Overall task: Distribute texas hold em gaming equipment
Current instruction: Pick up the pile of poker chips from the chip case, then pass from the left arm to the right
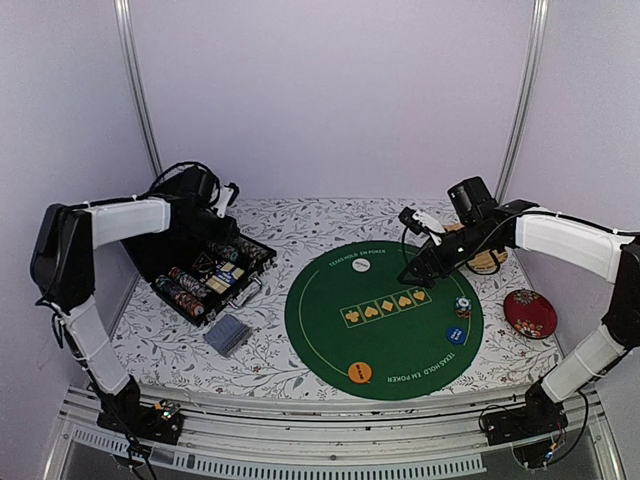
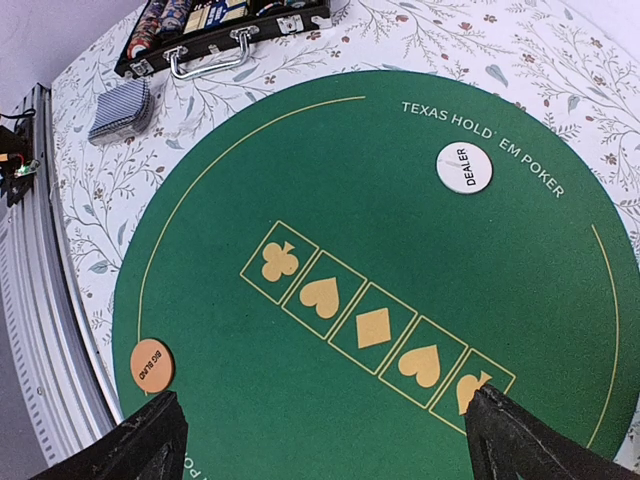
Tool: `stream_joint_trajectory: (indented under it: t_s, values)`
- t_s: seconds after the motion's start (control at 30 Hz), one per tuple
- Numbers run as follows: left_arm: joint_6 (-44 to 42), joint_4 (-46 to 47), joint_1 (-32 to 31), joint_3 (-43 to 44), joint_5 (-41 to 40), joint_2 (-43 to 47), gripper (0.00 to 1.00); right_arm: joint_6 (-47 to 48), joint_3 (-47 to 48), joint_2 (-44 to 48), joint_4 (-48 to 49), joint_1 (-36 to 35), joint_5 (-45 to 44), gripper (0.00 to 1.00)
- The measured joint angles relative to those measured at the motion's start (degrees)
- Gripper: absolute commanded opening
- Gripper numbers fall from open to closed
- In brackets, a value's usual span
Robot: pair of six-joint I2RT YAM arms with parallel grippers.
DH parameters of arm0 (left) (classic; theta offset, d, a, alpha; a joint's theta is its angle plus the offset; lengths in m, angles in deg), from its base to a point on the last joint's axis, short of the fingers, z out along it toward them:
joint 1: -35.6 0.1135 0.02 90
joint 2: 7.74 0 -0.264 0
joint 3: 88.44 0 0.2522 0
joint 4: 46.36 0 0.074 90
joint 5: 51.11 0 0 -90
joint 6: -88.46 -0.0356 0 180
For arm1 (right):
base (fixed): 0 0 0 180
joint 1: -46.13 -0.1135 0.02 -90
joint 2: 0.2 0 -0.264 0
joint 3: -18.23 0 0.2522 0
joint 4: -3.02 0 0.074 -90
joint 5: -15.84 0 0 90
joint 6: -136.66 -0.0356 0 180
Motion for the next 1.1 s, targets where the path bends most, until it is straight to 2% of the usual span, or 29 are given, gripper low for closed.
stream_joint_trajectory:
  t_s: [0.17, 0.3, 0.47, 0.6, 0.7, 0.93, 1.1]
  values:
    - [6.5, 0.5, 0.0, -1.2, 2.3, 7.9, 0.0, -0.2, 0.5, 0.8, -0.1, 0.0, -0.9, 0.99]
    - [15.4, 2.5, -1.6, -6.3, 6.8, 14.4, 0.0, -0.5, 1.7, 1.2, -0.2, -0.3, -3.7, 0.99]
    - [29.7, 12.0, -13.2, -16.2, 14.9, 19.9, 0.0, -0.1, 5.5, 1.2, -1.2, -6.8, -12.4, 0.99]
    - [41.5, 22.5, -21.9, -22.4, 22.9, 18.6, 0.0, 1.8, 8.1, -0.5, -1.3, -16.7, -15.8, 0.99]
    - [48.4, 29.6, -24.9, -24.9, 26.9, 15.6, 0.0, 3.0, 9.3, -3.6, 0.1, -22.6, -16.1, 0.99]
    - [61.5, 47.0, -26.5, -29.7, 32.4, 8.1, 0.0, 3.4, 10.4, -10.0, 5.3, -25.4, -13.1, 0.99]
    - [66.5, 53.3, -26.5, -31.7, 34.0, 6.0, 0.0, 6.0, 10.4, -12.4, 9.3, -27.1, -11.8, 1.0]
